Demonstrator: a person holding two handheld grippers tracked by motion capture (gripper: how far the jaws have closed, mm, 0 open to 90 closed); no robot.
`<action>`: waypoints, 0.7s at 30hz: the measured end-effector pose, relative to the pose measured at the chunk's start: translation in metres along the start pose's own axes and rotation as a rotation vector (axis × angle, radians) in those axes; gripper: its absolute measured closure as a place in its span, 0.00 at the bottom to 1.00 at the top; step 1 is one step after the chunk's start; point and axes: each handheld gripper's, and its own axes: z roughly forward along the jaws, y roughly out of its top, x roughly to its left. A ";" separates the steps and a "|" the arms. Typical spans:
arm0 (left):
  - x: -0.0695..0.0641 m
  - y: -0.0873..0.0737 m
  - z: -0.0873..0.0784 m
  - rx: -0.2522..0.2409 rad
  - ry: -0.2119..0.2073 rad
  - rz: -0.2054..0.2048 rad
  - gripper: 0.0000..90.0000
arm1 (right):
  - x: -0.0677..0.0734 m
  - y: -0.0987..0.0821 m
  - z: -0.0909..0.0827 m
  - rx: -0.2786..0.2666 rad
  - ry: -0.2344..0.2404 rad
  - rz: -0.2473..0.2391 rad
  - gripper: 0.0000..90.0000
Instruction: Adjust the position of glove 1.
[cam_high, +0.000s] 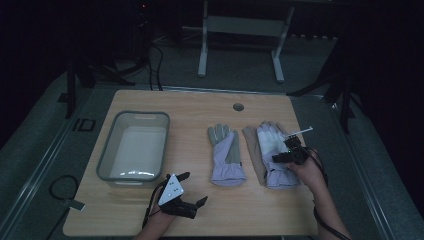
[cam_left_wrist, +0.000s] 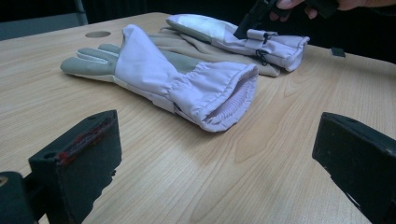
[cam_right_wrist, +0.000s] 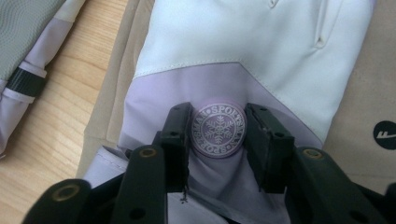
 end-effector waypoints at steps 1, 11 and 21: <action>0.000 0.000 0.000 0.000 0.000 0.000 0.02 | 0.002 -0.001 0.000 -0.006 -0.009 -0.003 0.73; 0.000 0.000 0.000 0.000 0.001 -0.003 0.02 | 0.011 -0.002 -0.015 -0.003 -0.035 -0.026 0.87; 0.000 0.000 0.000 0.000 0.003 -0.002 0.02 | 0.013 0.005 -0.058 -0.061 -0.014 -0.020 0.88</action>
